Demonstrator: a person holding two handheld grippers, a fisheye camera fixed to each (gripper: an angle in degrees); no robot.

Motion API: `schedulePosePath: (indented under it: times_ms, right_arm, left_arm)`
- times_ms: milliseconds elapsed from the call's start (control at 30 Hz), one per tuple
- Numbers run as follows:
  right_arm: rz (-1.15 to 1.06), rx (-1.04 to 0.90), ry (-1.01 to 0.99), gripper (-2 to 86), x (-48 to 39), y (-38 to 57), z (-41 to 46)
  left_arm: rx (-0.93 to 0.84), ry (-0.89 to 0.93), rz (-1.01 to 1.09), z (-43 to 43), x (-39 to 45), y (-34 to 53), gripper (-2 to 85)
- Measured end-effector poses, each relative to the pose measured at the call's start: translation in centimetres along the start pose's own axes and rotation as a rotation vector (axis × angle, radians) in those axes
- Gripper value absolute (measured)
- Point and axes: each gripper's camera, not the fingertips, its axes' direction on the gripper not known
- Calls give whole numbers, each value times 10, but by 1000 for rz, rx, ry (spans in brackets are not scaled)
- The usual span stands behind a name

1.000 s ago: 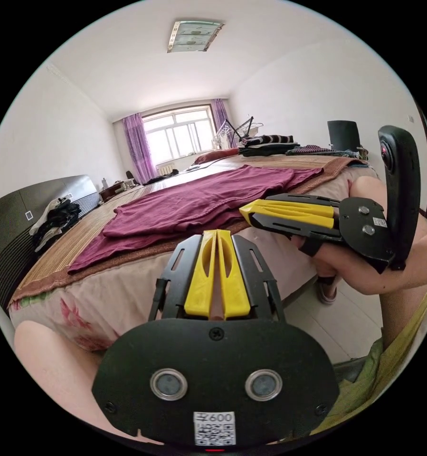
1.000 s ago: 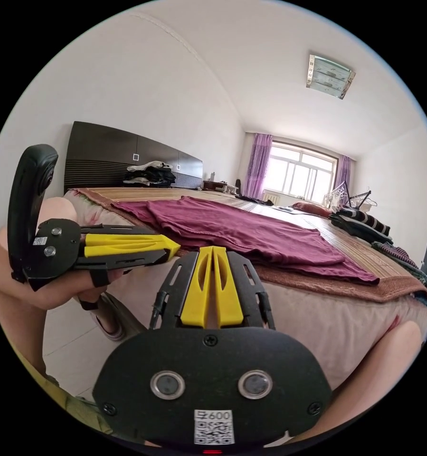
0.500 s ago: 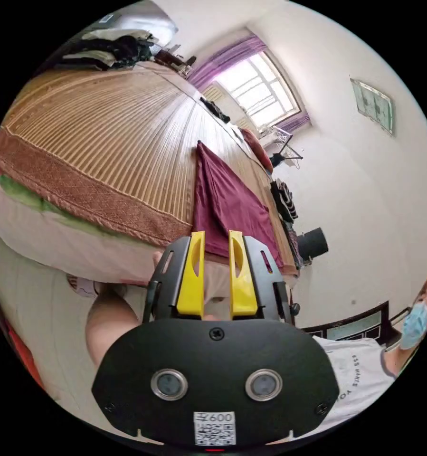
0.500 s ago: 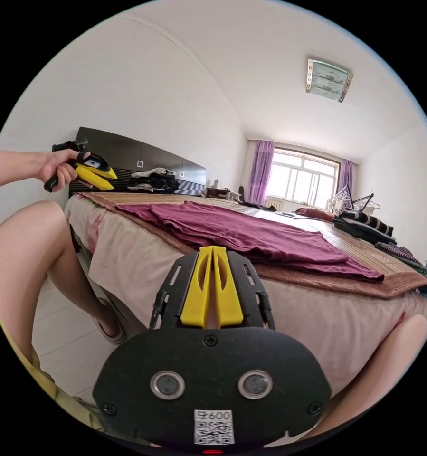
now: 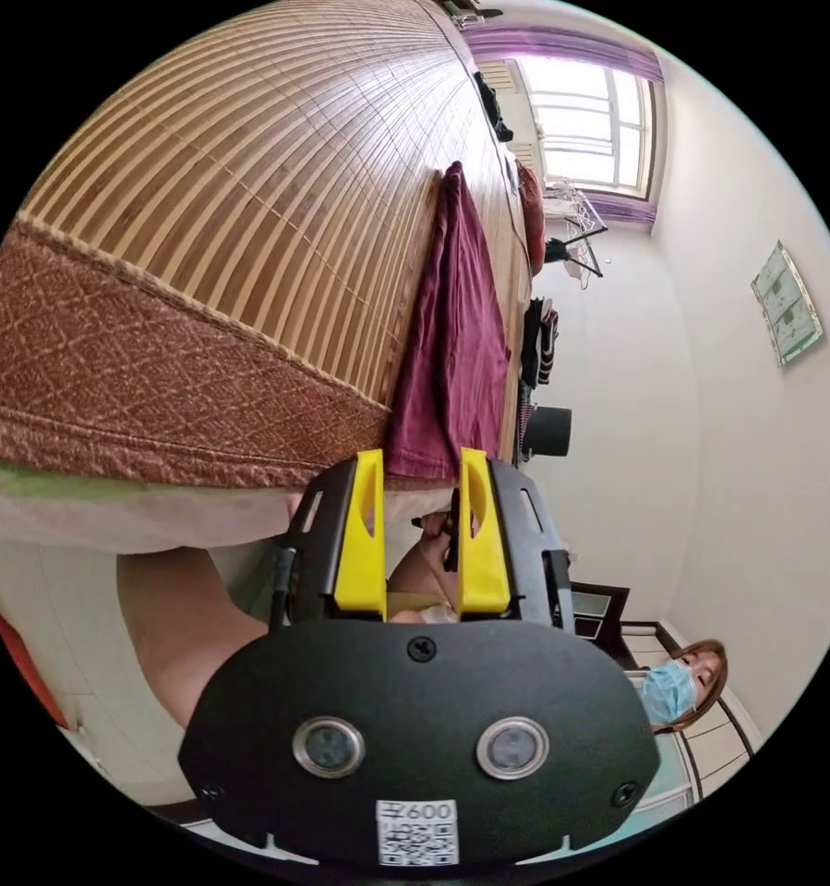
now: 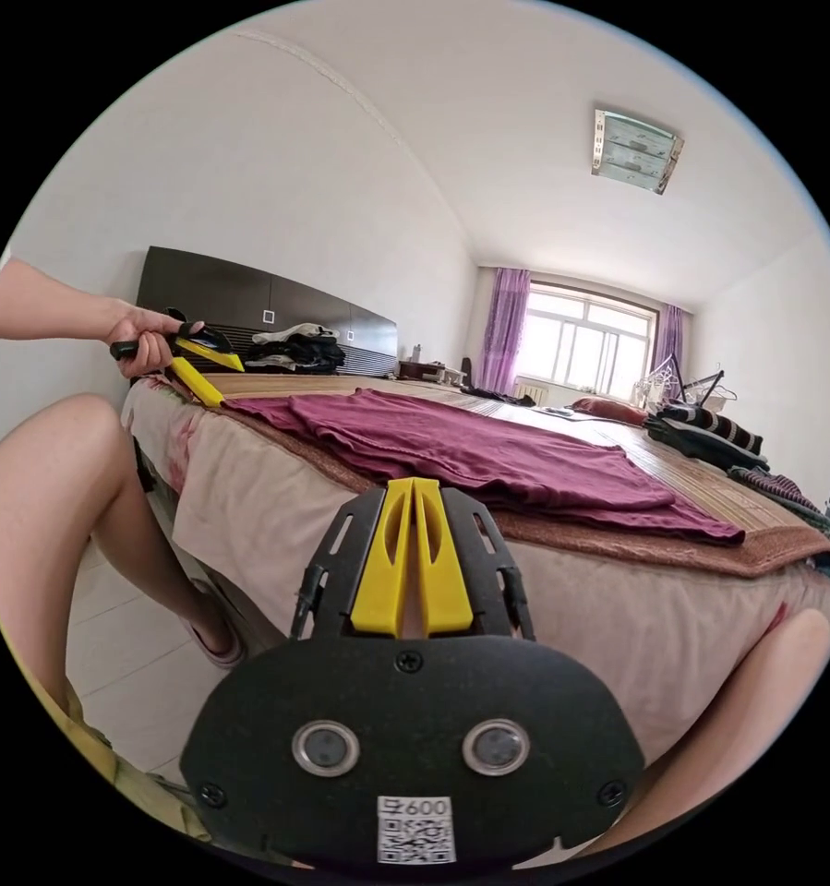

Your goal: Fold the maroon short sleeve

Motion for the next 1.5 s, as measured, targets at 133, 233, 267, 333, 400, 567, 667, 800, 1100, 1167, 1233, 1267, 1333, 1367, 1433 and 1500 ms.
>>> schedulePosePath:
  times_ms: [133, 233, 267, 333, 400, 567, 667, 800, 1100, 1167, 1233, 1267, 1333, 1367, 1433, 1500]
  right_arm:
    - [16, -1, 7, -8, -25, 8, 8]
    - [61, -57, -1, -8, -40, 0, 16]
    - [104, -123, 12, -7, -47, -15, 20]
    - [191, -199, 35, -5, -64, -47, 16]
    - [181, -92, 13, -1, -99, -73, -3]
    - [-305, -168, -238, 117, -253, -137, 53]
    - [-489, -322, -117, 132, -324, -153, 122]
    - [-686, -389, 61, 130, -388, -158, 187]
    - [-739, -659, 124, 28, -453, -155, 276]
    - [-625, -650, 68, 6, -453, -162, 273]
    - [-585, -617, 54, 2, -455, -166, 262]
    - [-580, -598, 46, 1, -459, -169, 251]
    - [-587, -583, 22, 0, -468, -173, 231]
    - [-598, -568, 0, -1, -476, -176, 213]
    - [-607, -534, -40, -2, -486, -179, 181]
    - [-614, -494, -79, -3, -495, -181, 149]
  left_arm:
    - [-58, -95, 77, -33, -7, -12, 40]
    - [-36, -134, 124, -57, -11, -12, 34]
    - [-21, -107, 154, -70, -12, -12, 33]
    - [14, -37, 198, -96, -14, -9, 31]
    - [32, 12, 219, -111, -17, -7, 29]
    - [49, 157, 224, -136, -26, -2, 27]
    - [64, 196, 223, -149, -32, 0, 26]
    - [78, 235, 231, -168, -36, 5, 23]
    - [78, 318, 239, -183, -31, 5, 57]
    - [111, 334, 223, -189, -32, 4, 109]
    - [119, 308, 177, -195, -38, 0, 167]
    - [127, 279, 148, -199, -43, -8, 179]
    - [146, 271, 62, -208, -54, -30, 182]
    - [142, 278, 52, -208, -54, -36, 181]
    - [119, 260, 12, -204, -47, -54, 173]
    - [119, 191, -33, -199, -35, -74, 155]
